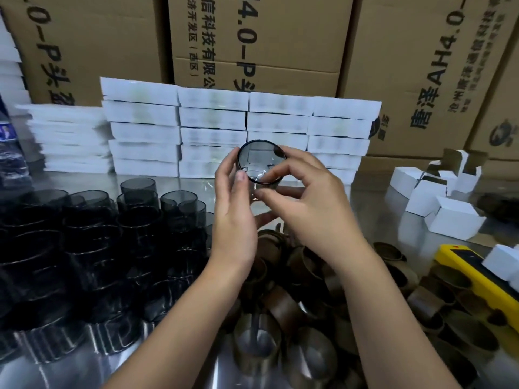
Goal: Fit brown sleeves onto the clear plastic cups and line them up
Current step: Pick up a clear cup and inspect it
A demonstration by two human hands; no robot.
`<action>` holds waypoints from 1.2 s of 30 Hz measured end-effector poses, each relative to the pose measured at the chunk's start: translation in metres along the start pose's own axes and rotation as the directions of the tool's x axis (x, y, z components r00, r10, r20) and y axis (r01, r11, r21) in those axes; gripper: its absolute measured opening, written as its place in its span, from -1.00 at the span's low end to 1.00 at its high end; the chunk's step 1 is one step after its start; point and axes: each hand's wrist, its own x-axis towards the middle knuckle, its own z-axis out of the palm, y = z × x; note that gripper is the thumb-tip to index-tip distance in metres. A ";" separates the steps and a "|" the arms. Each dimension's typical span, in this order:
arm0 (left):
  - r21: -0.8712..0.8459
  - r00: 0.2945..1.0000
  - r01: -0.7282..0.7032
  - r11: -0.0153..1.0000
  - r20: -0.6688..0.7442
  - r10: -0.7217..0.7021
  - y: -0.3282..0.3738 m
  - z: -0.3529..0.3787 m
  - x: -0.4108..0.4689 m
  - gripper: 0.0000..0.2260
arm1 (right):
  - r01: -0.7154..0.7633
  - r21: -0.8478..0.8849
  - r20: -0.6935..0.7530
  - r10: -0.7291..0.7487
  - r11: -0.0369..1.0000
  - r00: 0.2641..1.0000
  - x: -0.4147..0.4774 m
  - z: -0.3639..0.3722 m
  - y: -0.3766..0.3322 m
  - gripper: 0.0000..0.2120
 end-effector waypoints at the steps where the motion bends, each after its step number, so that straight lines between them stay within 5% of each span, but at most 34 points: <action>1: -0.028 1.000 0.003 1.000 -0.001 -0.003 0.000 -0.001 -0.001 -0.74 | 0.009 0.009 0.011 -0.009 1.000 1.000 -0.001 -0.002 -0.001 -0.78; 6: -0.196 0.994 0.104 0.975 0.045 -0.097 -0.005 -0.010 -0.002 -0.74 | -0.009 0.052 0.041 0.007 0.999 0.999 -0.002 -0.008 0.001 -0.38; 18: -0.344 0.928 0.372 0.862 0.121 -0.352 -0.014 -0.012 -0.006 -0.73 | -0.150 -0.087 0.127 0.160 0.985 0.979 -0.014 -0.026 0.024 -0.40; 29: -0.274 0.915 0.398 0.876 0.194 -0.355 -0.022 -0.018 -0.005 -0.76 | -0.188 -0.006 0.208 0.186 0.982 0.960 -0.022 -0.032 0.032 -0.41; 33: -0.244 0.912 0.403 0.882 0.185 -0.365 -0.022 -0.017 -0.007 -0.55 | -0.192 0.022 0.239 0.181 0.981 0.954 -0.022 -0.031 0.034 -0.39; 36: -0.233 0.928 0.363 0.902 0.182 -0.326 -0.026 -0.019 -0.007 -0.61 | -0.168 0.045 0.269 0.150 0.985 0.951 -0.023 -0.030 0.033 -0.31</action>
